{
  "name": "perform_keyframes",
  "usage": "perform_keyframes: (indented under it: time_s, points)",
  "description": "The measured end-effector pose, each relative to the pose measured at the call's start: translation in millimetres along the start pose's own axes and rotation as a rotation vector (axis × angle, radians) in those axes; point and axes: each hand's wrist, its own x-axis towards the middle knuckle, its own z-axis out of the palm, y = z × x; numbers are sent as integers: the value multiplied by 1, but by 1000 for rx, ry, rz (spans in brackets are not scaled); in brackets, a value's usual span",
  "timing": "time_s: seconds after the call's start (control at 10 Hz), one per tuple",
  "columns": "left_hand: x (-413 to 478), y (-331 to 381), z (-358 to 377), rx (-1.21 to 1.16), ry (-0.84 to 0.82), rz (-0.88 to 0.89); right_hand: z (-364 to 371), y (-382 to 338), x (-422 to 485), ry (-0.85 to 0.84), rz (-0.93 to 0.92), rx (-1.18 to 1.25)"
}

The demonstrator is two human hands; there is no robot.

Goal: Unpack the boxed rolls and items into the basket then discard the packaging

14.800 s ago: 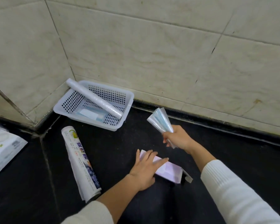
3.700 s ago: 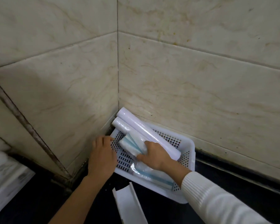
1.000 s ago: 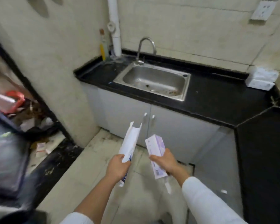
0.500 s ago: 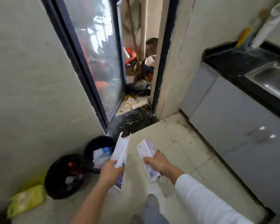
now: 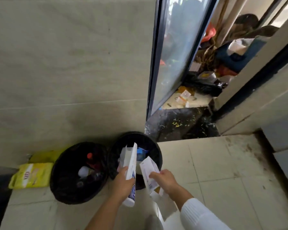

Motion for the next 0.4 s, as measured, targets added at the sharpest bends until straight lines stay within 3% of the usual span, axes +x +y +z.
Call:
perform_keyframes:
  time_s: [0.2, 0.4]
  points:
    - [86, -42, 29, -35, 9, -34, 31, 10, 90, -10, -56, 7]
    - [67, -18, 6, 4, 17, 0, 19, -11, 65, -16, -84, -28]
